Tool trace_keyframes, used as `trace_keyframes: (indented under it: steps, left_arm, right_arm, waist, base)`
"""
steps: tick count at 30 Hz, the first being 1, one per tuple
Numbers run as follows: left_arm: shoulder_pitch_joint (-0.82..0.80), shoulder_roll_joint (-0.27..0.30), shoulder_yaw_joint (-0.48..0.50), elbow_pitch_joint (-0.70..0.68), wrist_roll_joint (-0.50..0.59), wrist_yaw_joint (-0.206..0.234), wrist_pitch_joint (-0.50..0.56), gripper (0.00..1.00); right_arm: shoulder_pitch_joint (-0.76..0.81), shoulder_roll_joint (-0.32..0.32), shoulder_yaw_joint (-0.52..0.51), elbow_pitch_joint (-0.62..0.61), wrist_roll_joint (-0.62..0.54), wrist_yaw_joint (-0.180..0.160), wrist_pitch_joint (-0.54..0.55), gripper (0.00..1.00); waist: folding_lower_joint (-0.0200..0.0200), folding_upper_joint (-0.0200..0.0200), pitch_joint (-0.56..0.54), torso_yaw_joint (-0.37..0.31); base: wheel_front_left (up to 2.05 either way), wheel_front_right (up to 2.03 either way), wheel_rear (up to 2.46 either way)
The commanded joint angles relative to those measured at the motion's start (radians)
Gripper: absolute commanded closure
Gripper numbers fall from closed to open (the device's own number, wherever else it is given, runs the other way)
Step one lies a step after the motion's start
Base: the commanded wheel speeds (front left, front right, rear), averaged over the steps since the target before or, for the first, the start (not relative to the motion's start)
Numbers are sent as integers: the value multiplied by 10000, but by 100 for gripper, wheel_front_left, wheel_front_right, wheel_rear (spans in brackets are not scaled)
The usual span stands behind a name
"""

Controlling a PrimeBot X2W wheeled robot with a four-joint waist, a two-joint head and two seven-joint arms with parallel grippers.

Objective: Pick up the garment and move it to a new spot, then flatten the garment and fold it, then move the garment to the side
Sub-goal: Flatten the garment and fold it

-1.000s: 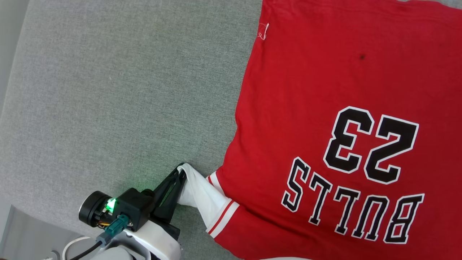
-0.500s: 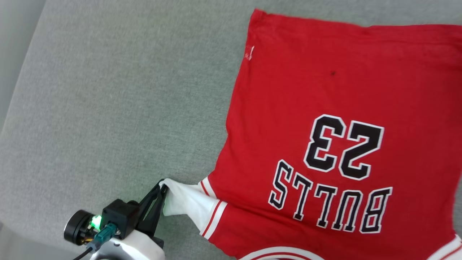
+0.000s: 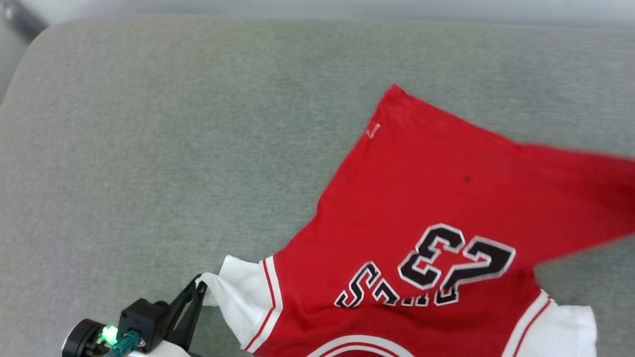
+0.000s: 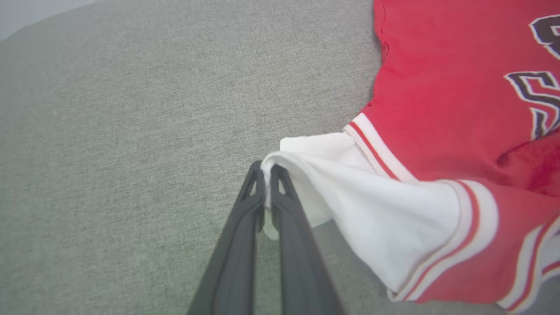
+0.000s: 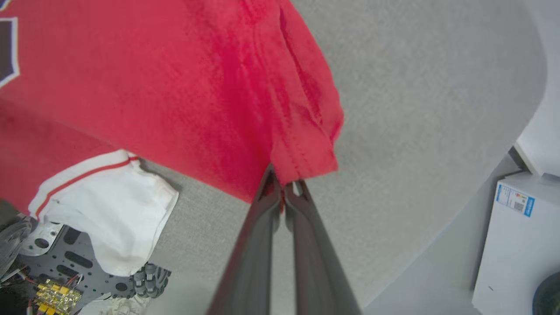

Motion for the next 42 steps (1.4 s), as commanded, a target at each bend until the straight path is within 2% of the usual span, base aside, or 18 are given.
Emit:
trace_keyframes:
  steps: [1,4,8,14,19,20,21,27,33,37,42]
  left_arm:
    - [79,78,43,-43,-46,58,-4,100]
    - [215,160,68,-142,-88,127,-6,100]
    - [228,241,99,-235,-125,210,8,100]
    - [180,319,101,-287,-120,189,52,100]
    - [168,351,114,-259,-158,196,86,100]
    - [195,354,108,-249,-159,203,97,100]
    - [219,356,94,-243,-166,206,102,100]
    - [284,298,53,-232,-207,232,101,100]
    - [45,203,-25,-306,-69,172,169,100]
    - [-120,106,-96,-283,30,85,188,100]
    - [-454,-80,-152,-191,183,-58,229,100]
  right_arm:
    - [505,-157,1,-26,103,-4,-141,100]
    - [1973,-534,-145,153,479,-4,-767,100]
    - [4050,-607,-193,595,805,-4,-1655,100]
    - [6621,19,-367,1248,1040,-4,-2814,100]
    - [7430,517,-876,1378,811,-5,-3370,99]
    - [7437,563,-1061,1360,724,-4,-3422,36]
    - [7380,580,-1268,1315,651,-4,-3491,0]
    - [6545,273,-3031,514,320,-4,-3660,0]
    - [5060,101,-4129,-700,-106,-4,-2844,0]
    - [4105,344,-3938,-1121,-404,-4,-2155,0]
    - [2202,947,-2640,-1201,-1236,-4,-757,0]
  waist:
    - [0,0,-314,-365]
    - [0,0,-410,-584]
    - [0,0,-392,-782]
    - [0,0,-275,-848]
    - [0,0,-286,-877]
    - [0,0,-321,-890]
    - [0,0,-356,-894]
    - [0,0,-536,-825]
    - [0,0,-431,-542]
    - [0,0,-277,-303]
    - [0,0,69,40]
  base:
    - [0,0,0]
    - [0,0,0]
    - [0,0,0]
    - [0,0,0]
    - [0,0,0]
    - [0,0,0]
    - [0,0,0]
    - [0,0,0]
    - [0,0,0]
    - [0,0,0]
    - [0,0,0]
